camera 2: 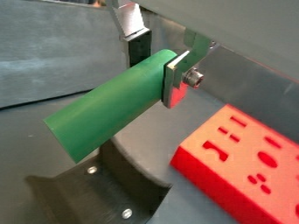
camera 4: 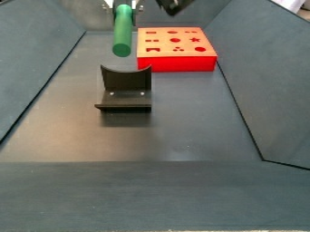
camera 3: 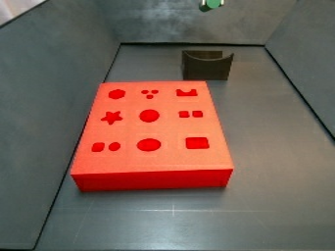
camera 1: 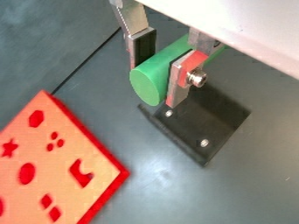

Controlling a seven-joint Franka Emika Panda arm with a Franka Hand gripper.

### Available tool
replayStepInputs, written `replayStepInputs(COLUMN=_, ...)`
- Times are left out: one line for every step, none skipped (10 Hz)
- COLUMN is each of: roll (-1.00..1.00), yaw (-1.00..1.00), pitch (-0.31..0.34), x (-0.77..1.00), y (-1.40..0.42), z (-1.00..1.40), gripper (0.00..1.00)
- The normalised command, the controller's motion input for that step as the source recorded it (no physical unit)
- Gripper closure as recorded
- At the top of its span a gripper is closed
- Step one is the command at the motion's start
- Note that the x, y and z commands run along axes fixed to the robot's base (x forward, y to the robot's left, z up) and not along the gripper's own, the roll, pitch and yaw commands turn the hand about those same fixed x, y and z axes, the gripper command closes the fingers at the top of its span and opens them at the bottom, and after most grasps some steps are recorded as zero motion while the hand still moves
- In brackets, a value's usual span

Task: Pick up the round object. Move up. Place the round object on the fixture. Regrasp the round object. Move to above the board. Insert the round object.
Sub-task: Place the round object on the fixture.

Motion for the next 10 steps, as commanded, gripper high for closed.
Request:
replayStepInputs(roll=-0.85, yaw=-0.08, pitch=0.061, x=0.07, y=0.04, z=-0.03, gripper=1.0)
replayStepInputs(roll=-0.68, yaw=-0.08, pitch=0.071, x=0.07, y=0.05, z=-0.01, gripper=1.0)
replayStepInputs(roll=-0.51, yaw=-0.08, pitch=0.067, x=0.07, y=0.04, z=-0.01, gripper=1.0)
replayStepInputs(roll=-0.3, yaw=-0.08, pitch=0.05, x=0.06, y=0.03, z=-0.01, gripper=1.0)
replayStepInputs(roll=-1.0, yaw=-0.08, pitch=0.18, x=0.12, y=0.13, z=-1.0, gripper=1.0)
replayStepInputs(roll=-1.0, yaw=-0.09, pitch=0.164, x=0.12, y=0.13, z=-1.0, gripper=1.0)
replayStepInputs(roll=-0.98, yaw=-0.14, pitch=0.182, x=0.13, y=0.14, z=-1.0, gripper=1.0)
replayStepInputs(roll=-0.83, yaw=-0.15, pitch=0.168, x=0.14, y=0.13, z=-1.0, gripper=1.0)
replayStepInputs(roll=-0.72, yaw=-0.16, pitch=0.144, x=0.15, y=0.13, z=-1.0, gripper=1.0)
replayStepInputs(roll=-0.5, yaw=-0.18, pitch=0.087, x=0.15, y=0.14, z=-1.0, gripper=1.0)
